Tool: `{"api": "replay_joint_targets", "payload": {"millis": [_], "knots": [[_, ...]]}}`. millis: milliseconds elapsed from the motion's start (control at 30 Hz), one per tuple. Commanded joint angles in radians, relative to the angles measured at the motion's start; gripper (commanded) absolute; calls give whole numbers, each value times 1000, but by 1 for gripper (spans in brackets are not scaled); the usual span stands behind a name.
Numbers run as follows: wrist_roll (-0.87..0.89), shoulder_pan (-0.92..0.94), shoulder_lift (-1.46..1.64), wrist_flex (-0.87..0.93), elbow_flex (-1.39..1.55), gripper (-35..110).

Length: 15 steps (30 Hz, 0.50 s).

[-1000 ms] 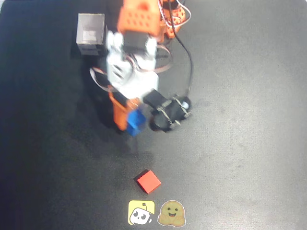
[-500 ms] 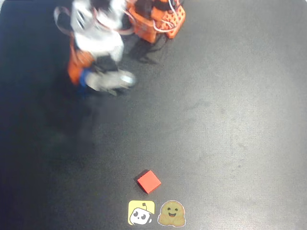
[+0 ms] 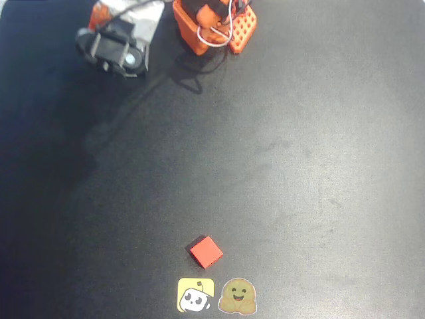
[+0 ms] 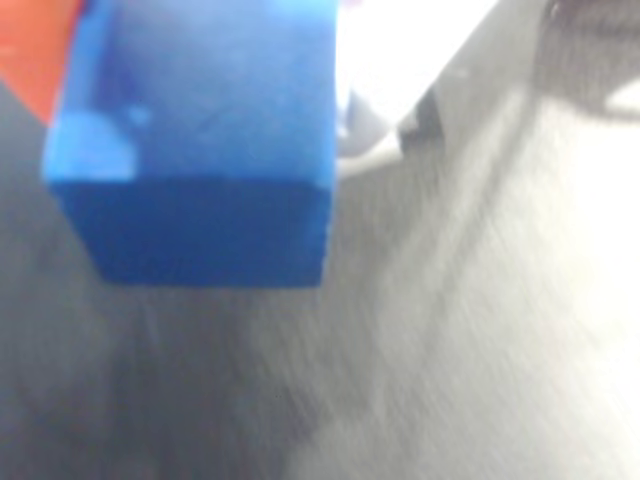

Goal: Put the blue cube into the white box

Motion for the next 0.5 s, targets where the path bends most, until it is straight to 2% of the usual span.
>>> {"api": "replay_joint_targets", "payload": {"millis": [0, 267, 467], "knots": [[41, 67, 51, 26, 5, 0], [156, 164, 212, 77, 130, 0], [249, 167, 328, 95, 262, 0]]}}
